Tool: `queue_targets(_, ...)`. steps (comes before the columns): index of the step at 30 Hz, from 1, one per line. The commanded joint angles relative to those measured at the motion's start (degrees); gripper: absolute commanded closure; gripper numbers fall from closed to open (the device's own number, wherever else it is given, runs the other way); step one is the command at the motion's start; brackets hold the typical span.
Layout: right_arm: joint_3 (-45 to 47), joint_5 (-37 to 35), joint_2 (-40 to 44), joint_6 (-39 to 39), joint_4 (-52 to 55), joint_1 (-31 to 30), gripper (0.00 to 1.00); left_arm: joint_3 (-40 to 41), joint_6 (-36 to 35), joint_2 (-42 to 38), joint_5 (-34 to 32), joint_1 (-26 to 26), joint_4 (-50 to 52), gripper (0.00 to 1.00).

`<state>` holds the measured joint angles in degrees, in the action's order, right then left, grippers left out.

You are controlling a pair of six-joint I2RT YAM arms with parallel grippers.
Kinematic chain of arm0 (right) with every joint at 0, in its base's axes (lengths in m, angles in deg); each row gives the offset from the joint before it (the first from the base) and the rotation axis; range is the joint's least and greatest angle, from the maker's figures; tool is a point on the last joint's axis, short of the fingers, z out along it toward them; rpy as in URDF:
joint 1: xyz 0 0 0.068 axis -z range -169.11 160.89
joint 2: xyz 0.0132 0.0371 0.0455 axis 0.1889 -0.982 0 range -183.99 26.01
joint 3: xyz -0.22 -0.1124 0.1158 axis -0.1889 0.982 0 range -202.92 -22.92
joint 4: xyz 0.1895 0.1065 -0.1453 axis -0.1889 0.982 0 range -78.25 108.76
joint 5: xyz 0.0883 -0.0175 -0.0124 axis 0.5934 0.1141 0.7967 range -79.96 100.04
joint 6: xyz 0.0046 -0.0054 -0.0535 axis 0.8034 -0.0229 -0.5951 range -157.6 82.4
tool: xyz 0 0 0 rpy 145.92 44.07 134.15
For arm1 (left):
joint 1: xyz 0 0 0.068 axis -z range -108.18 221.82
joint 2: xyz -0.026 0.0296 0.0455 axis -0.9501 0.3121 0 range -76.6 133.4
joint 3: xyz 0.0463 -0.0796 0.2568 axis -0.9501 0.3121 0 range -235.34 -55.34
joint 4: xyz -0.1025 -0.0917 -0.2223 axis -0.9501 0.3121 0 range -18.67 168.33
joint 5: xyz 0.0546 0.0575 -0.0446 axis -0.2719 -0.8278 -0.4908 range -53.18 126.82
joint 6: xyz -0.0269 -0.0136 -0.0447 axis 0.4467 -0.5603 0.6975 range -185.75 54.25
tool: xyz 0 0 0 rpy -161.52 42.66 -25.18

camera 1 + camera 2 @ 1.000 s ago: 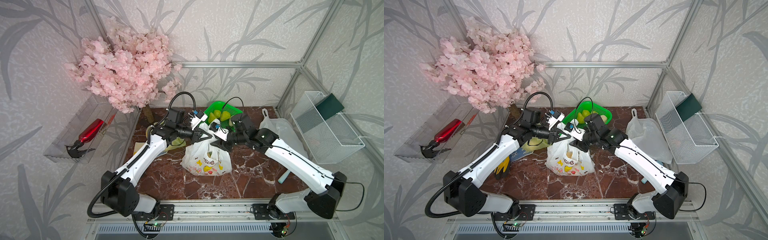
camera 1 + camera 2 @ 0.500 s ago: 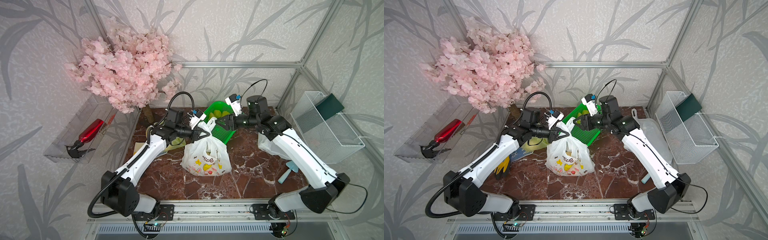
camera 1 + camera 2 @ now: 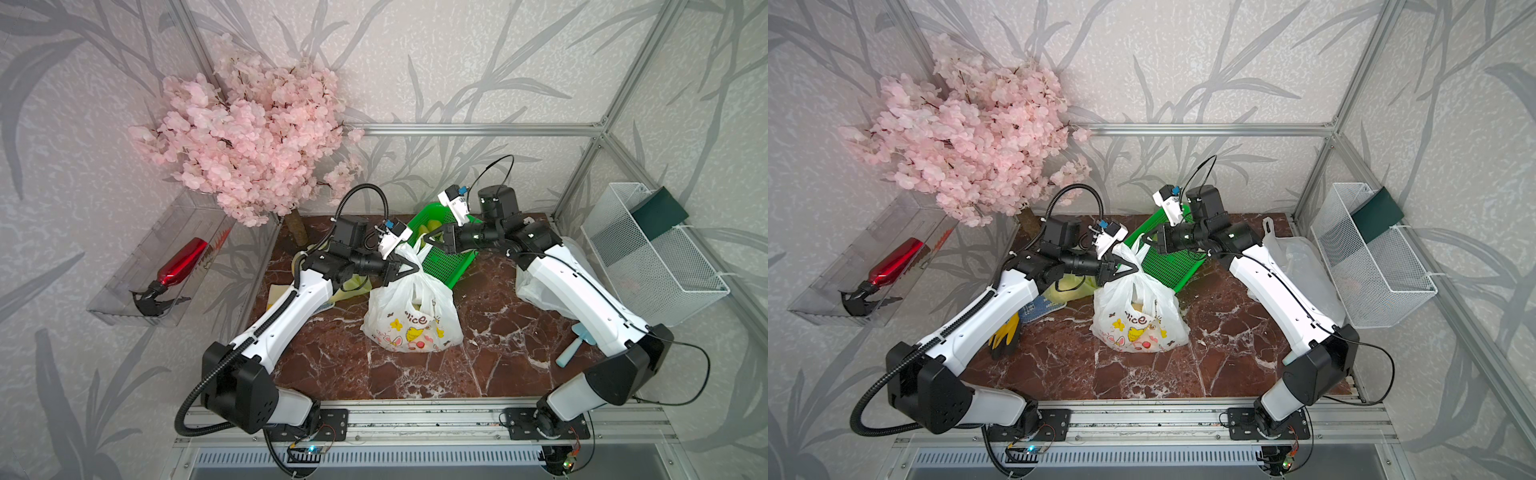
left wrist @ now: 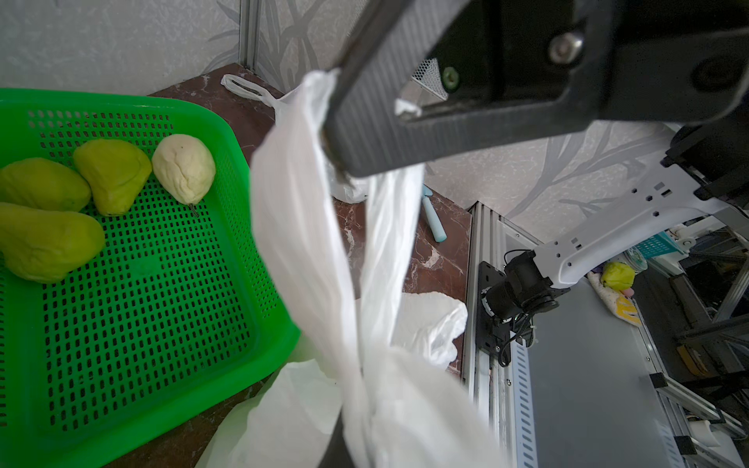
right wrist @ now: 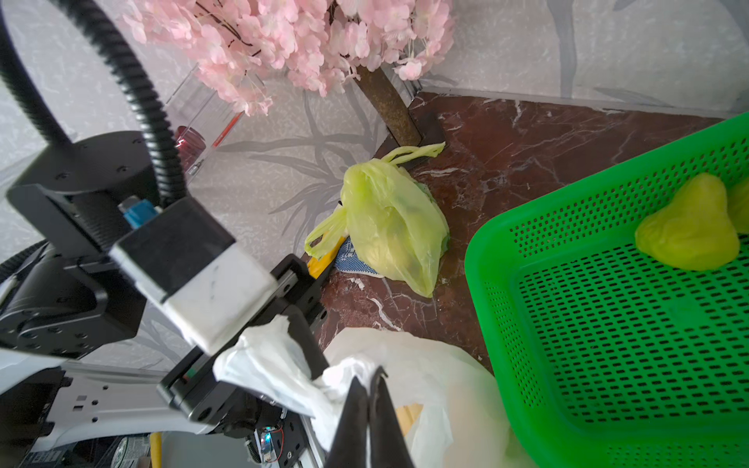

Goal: Place the pears into plastic bags & tie knots
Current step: Tie the plastic bag at the center of the board.

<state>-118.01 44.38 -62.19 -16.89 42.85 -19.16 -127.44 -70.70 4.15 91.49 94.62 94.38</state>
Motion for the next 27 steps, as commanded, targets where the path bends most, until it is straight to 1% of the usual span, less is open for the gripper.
queue_targets(1,1.5,1.3,5.3,0.4,-5.1,0.1,1.0,1.4,0.9,-0.9,-0.7,-0.3,-0.3,0.91)
queue_targets(5,4.2,0.4,8.1,-0.3,-4.7,0.1,1.0,1.3,1.8,-0.4,0.0,-0.3,-0.9,0.92)
queue_targets(8,7.0,0.6,10.3,-0.3,-4.4,-0.1,1.0,1.0,2.1,-0.7,-0.2,-0.3,-1.0,1.0)
queue_targets(9,8.4,0.3,11.2,-0.6,-3.9,-0.6,1.0,0.8,2.4,-0.9,-0.7,-0.3,-1.1,1.0)
queue_targets(13,16.5,-1.5,16.5,-1.1,-1.0,-5.0,1.0,0.5,4.6,-1.5,-4.5,-0.6,-1.1,1.0)
queue_targets(16,25.6,-5.3,21.7,3.1,-1.6,-9.6,1.0,-0.2,5.2,-1.4,-6.2,-1.0,0.2,1.0)
queue_targets(19,35.8,-9.6,23.5,11.2,-9.1,-16.1,1.0,-1.0,5.5,-1.1,-6.1,-1.1,0.9,1.0)
queue_targets(21,41.0,-11.6,22.1,15.4,-16.0,-19.2,1.0,-1.4,5.7,-1.0,-5.9,-1.1,1.3,1.0)
queue_targets(22,43.2,-12.6,21.0,18.9,-19.7,-19.7,1.0,-1.6,5.6,-1.0,-5.7,-1.1,1.5,1.0)
queue_targets(23,44.8,-13.9,20.1,20.2,-22.5,-19.6,1.0,-1.8,5.5,-1.0,-5.5,-1.1,1.9,1.0)
queue_targets(25,47.1,-17.2,18.2,20.4,-28.3,-18.5,1.0,-2.1,4.9,-1.3,-4.7,-1.1,2.9,1.0)
queue_targets(27,48.0,-16.2,15.9,20.8,-32.8,-15.2,1.0,-2.5,3.9,-1.8,-3.4,-1.1,4.7,1.0)
